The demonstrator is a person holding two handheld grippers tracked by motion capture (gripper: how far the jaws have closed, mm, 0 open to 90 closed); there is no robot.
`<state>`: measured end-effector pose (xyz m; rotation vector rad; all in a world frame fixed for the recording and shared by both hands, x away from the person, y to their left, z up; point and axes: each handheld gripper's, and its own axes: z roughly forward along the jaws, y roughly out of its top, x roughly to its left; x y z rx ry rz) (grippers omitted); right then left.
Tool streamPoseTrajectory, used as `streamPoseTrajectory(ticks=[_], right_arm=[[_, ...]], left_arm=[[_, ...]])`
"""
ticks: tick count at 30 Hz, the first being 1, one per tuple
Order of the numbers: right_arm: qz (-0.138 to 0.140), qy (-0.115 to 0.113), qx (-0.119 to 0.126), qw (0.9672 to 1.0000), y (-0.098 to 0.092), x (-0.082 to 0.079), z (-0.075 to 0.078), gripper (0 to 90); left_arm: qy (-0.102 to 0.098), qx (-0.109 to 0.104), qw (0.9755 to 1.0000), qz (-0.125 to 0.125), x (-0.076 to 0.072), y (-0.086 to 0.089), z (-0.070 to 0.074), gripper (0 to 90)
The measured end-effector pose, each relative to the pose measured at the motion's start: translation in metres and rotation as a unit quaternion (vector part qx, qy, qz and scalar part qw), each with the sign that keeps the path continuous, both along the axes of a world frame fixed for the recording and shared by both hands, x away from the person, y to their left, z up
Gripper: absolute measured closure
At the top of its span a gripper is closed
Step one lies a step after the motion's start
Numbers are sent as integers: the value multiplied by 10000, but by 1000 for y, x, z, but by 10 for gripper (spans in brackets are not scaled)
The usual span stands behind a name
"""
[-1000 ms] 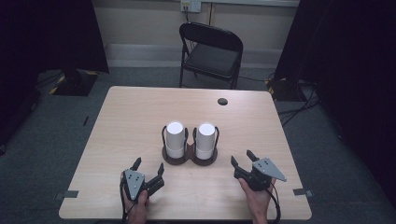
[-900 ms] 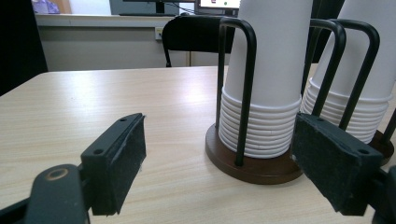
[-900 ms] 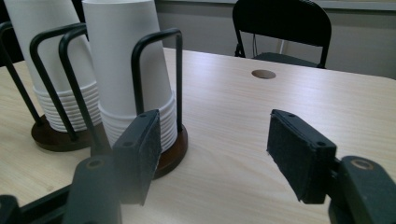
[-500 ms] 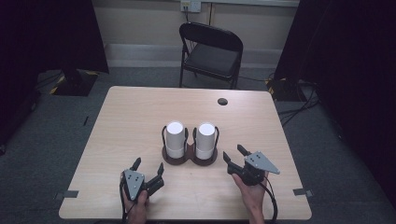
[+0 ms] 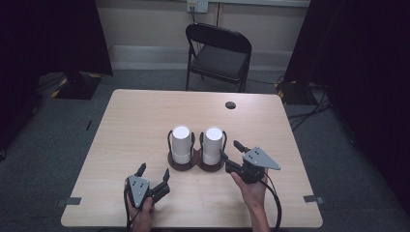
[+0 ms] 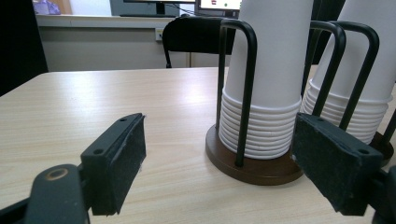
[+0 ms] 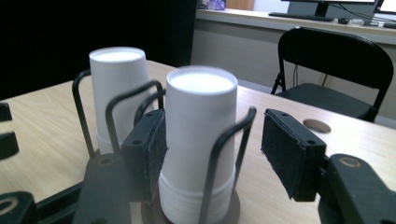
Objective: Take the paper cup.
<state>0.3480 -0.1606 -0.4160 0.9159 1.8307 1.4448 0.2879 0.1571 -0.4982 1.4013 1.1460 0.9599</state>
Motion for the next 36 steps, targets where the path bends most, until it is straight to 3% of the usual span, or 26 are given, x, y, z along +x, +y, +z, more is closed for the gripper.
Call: streamPoseTrajectory(ticks=[18,24,36], right_arm=[[360,167,-21,9992,26,45,19,326],[280,273,-148,9991,32,55,14,290],[334,401,-193,9985,37,63,6,312]], left_arm=[[-5,-4,10000,-2,0,0,0,179],[-7,-13,10000,-9,0,0,0,179],[-9,-17,10000,-5,0,0,0,179]])
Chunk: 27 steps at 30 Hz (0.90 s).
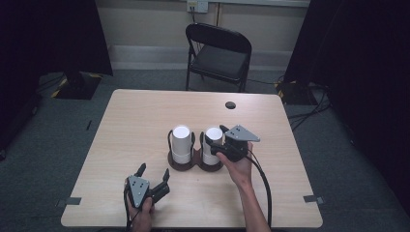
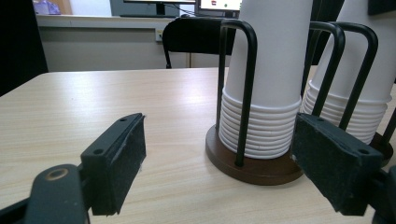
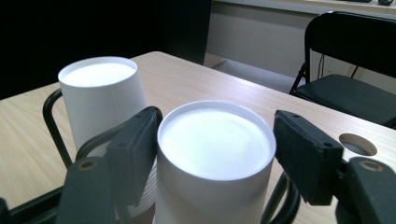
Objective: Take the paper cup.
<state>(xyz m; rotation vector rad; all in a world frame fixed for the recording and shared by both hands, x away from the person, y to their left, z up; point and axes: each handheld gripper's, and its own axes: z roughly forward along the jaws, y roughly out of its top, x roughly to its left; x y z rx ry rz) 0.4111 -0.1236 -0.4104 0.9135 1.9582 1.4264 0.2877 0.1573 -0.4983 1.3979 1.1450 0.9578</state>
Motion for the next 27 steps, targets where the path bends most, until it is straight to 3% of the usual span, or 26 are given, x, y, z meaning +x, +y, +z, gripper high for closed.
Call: streamPoseTrajectory(ticks=[6,24,27], right_arm=[[20,22,42,10000,2,3,-3,315],[-39,39,-150,9999,7,5,-11,320],[-25,-3,-37,10000,7,4,-9,326]], left_arm=[[1,-3,10000,1,0,0,0,179],[-8,-4,10000,-16,0,0,0,179],[-12,-1,10000,-15,0,0,0,179]])
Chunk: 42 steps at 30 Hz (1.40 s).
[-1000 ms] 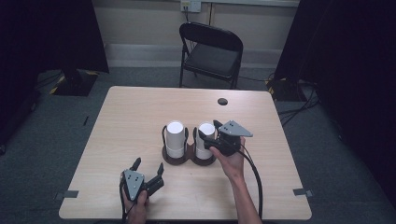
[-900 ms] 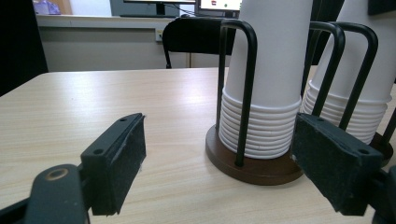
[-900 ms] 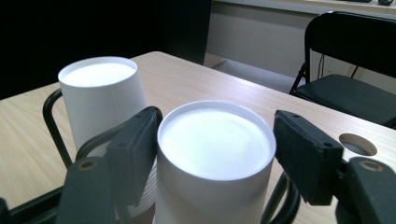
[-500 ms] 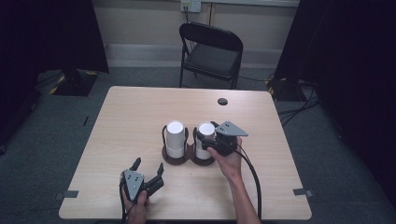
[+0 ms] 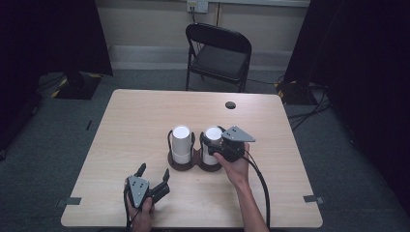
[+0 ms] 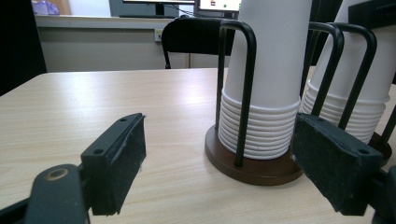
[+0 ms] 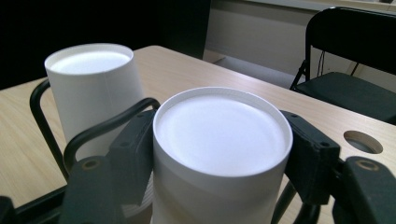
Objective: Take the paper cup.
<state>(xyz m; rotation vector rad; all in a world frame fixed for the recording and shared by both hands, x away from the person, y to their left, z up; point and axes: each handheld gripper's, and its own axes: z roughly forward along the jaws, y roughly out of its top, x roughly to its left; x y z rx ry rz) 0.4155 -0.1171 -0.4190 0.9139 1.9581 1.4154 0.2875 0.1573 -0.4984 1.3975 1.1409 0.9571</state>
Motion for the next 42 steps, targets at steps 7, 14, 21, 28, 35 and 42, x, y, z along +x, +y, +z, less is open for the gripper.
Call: streamPoseTrajectory(ticks=[7,14,21,28,35,42], right_arm=[[-1,48,201,9998,-6,1,5,329],[-18,39,278,9996,-7,0,8,330],[42,-22,269,9996,-5,1,17,330],[7,-70,363,9993,-6,0,23,331],[-6,-107,371,9993,-8,-2,29,331],[50,-227,394,9990,-5,-3,40,331]], left_arm=[[9,0,10000,-15,0,0,0,182],[37,-45,10000,-29,1,1,0,223],[89,-137,9997,-188,2,3,0,171],[96,-101,9998,-135,2,3,0,159],[92,-95,9998,-126,2,2,0,159],[90,-94,9999,-93,2,2,0,158]])
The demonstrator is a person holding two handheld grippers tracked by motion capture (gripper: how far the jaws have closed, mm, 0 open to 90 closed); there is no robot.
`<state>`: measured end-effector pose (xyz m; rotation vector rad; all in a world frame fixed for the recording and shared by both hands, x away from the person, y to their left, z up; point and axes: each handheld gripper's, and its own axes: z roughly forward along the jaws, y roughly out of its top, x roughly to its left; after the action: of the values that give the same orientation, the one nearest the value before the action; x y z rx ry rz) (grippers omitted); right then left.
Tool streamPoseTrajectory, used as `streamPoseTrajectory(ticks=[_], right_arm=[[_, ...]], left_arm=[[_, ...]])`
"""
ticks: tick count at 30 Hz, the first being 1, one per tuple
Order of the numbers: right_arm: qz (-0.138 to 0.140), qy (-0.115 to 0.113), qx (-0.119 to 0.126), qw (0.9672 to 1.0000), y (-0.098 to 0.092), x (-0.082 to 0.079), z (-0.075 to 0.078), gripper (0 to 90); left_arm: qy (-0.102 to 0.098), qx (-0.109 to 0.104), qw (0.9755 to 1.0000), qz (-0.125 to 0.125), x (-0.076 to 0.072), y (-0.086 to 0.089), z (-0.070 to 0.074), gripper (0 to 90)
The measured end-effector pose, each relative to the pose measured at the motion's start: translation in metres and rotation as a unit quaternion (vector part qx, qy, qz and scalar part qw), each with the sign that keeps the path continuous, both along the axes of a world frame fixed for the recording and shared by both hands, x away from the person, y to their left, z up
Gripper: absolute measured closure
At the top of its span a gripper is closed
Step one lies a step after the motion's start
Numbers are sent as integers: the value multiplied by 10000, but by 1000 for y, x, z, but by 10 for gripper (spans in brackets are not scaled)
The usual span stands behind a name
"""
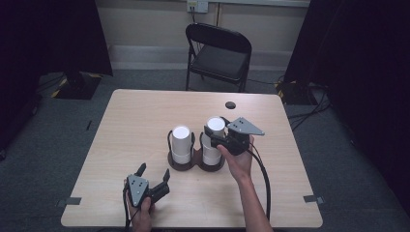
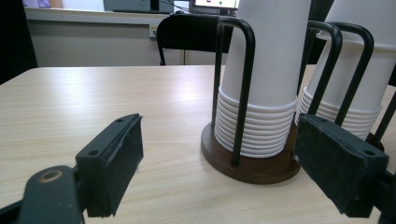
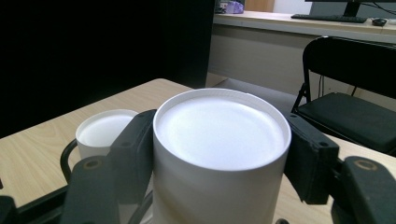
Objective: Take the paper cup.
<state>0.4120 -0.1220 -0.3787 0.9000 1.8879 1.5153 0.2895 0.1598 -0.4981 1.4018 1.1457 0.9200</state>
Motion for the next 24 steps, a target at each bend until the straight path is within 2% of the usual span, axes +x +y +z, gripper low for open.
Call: streamPoseTrajectory(ticks=[18,21,24], right_arm=[[-8,-144,65,9999,-2,-5,19,332],[58,-99,133,9998,-4,-6,22,332],[49,-71,187,9998,-6,-8,25,332]], left_arm=[[-39,70,9996,266,0,-3,0,171],[-25,126,9998,160,1,-4,0,236],[-24,123,9999,62,1,-3,0,231]])
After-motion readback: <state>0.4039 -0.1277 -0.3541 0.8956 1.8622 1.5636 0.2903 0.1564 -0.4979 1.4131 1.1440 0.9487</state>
